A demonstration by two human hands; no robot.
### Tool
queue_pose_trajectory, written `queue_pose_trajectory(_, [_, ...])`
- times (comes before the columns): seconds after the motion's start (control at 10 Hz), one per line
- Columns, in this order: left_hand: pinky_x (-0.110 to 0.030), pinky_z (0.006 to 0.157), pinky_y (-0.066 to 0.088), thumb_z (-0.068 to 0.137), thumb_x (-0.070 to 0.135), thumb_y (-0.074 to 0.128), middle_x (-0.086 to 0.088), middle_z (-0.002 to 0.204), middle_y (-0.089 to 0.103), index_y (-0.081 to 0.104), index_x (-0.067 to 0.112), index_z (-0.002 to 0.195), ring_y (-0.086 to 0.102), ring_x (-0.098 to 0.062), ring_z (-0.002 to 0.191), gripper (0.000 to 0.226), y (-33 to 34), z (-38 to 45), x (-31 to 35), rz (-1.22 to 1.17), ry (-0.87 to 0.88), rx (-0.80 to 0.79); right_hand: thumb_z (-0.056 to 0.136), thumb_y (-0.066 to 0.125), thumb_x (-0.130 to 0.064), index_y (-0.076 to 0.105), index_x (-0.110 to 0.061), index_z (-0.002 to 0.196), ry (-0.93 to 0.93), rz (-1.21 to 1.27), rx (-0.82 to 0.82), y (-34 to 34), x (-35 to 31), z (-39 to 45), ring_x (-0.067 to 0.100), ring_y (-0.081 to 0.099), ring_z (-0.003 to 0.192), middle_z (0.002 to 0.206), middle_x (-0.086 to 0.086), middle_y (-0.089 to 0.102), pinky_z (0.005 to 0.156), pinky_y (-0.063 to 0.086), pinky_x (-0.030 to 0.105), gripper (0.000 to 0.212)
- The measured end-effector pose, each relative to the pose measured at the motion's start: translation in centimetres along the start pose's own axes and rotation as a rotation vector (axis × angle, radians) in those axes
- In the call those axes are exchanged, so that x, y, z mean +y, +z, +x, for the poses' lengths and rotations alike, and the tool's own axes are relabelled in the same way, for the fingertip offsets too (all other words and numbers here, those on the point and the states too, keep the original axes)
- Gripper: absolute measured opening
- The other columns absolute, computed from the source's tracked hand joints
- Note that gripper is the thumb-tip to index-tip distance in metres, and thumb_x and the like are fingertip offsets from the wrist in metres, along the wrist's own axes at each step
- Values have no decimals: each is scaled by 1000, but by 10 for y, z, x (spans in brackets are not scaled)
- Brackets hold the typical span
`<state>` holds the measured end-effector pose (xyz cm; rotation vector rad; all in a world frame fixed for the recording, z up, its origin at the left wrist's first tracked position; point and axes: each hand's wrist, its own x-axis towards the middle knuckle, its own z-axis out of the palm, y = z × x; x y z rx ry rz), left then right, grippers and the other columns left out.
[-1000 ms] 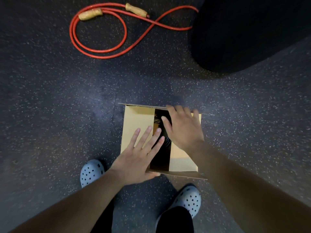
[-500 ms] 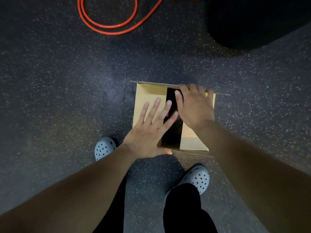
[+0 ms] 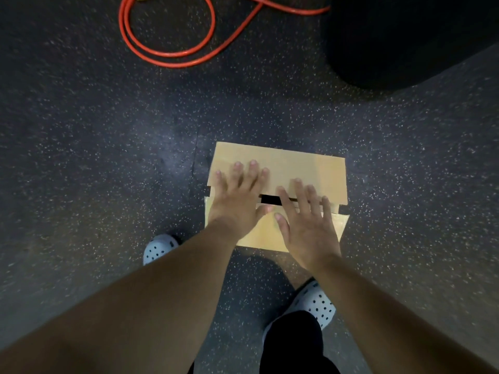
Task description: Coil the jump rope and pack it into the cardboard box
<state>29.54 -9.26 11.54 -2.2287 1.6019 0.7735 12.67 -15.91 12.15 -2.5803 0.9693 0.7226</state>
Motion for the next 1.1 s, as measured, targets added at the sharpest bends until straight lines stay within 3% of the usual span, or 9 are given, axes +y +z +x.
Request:
queue_pose_trajectory(0.3, [-67,119,5,106,51,8,-5,169,-23,-19,21,160,-16,-37,155,67,60,23,-11,18,-23,219,105,16,-51,1,-19,163,10,-73,233,53,17,55,40,-1,157,171,20,-2,122,12,61,68])
queue_pose_trajectory(0.6, [-67,119,7,107,51,21,-7,172,-4,-1,20,163,-3,-37,157,68,84,33,-15,18,-45,348,107,28,-38,7,-18,163,8,-29,343,73,20,64,38,-1,157,171,18,-1,123,9,60,63])
queue_pose_trajectory(0.9, [-69,117,9,106,50,20,-11,172,0,3,17,163,3,-40,156,68,72,31,-11,29,-52,219,107,26,-37,13,-19,163,-22,11,290,61,22,57,37,4,157,171,16,6,124,12,59,61])
queue_pose_trajectory(1.0, [-63,122,10,105,52,21,-9,172,6,10,18,163,4,-35,157,68,26,22,-7,-85,-69,197,107,22,-39,19,-19,162,55,118,284,18,14,48,32,18,156,169,13,23,123,18,57,59])
queue_pose_trajectory(1.1, [-53,124,16,106,49,31,-5,171,13,15,20,162,10,-29,157,65,-20,15,-6,-254,-25,176,107,31,-37,31,-17,158,144,329,366,-30,13,35,31,39,148,157,12,47,119,31,51,55])
